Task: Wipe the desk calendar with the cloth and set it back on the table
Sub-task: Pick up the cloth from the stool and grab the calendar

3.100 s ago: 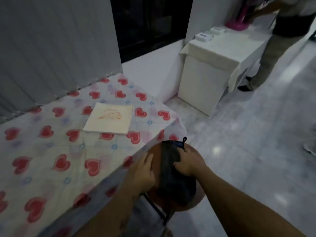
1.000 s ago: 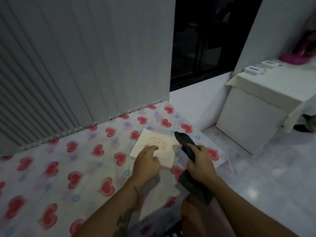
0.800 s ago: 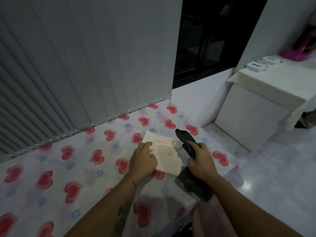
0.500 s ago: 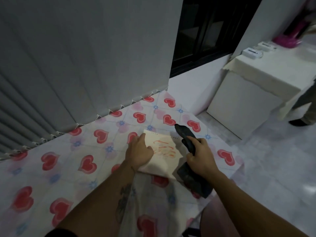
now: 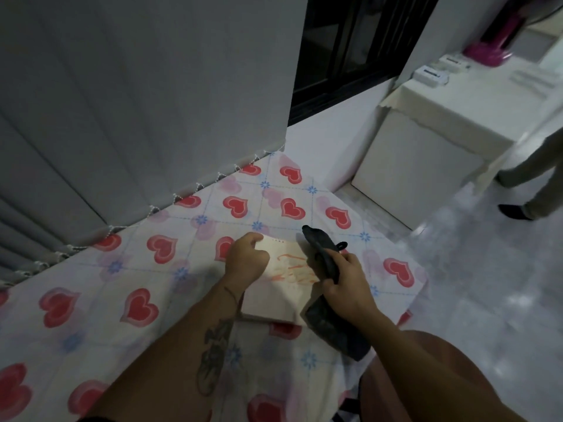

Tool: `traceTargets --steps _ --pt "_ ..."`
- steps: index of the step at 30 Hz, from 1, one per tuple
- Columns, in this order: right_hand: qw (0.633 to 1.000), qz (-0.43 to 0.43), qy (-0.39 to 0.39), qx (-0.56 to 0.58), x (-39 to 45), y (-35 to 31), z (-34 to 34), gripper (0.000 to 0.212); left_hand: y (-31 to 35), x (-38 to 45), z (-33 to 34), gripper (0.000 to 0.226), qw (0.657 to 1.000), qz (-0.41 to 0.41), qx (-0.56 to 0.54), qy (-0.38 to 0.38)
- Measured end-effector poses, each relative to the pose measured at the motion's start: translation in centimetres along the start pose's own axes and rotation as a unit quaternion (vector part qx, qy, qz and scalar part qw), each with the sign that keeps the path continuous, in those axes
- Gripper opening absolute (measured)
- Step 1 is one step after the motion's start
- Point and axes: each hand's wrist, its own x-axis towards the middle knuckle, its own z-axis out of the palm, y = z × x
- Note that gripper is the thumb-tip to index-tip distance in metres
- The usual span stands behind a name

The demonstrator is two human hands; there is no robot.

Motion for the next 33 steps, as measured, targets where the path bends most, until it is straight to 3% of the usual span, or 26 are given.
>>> traceTargets --steps 10,15,21,33 --pt "0.999 -0.003 0.003 0.033 -1.2 0.2 0.6 0.063 0.1 -1.1 0.7 0.044 0.998 0.041 -0.042 -0.003" --pt "0.999 -0.026 0.028 0.03 -1.8 0.2 0.4 0.064 -0.6 -2.6 0.7 0.044 0.992 0.102 -0.056 0.049" --pt "0.998 -0.04 0.051 0.027 -2.7 0.0 0.0 0.059 -0.9 -4.2 0.6 0.046 0.987 0.116 -0.056 0.099" --pt "0.997 -0.051 0.047 0.015 -4.7 -1.0 -0.1 0.059 -0.3 -6.1 -0.3 0.042 0.984 0.069 -0.126 0.101"
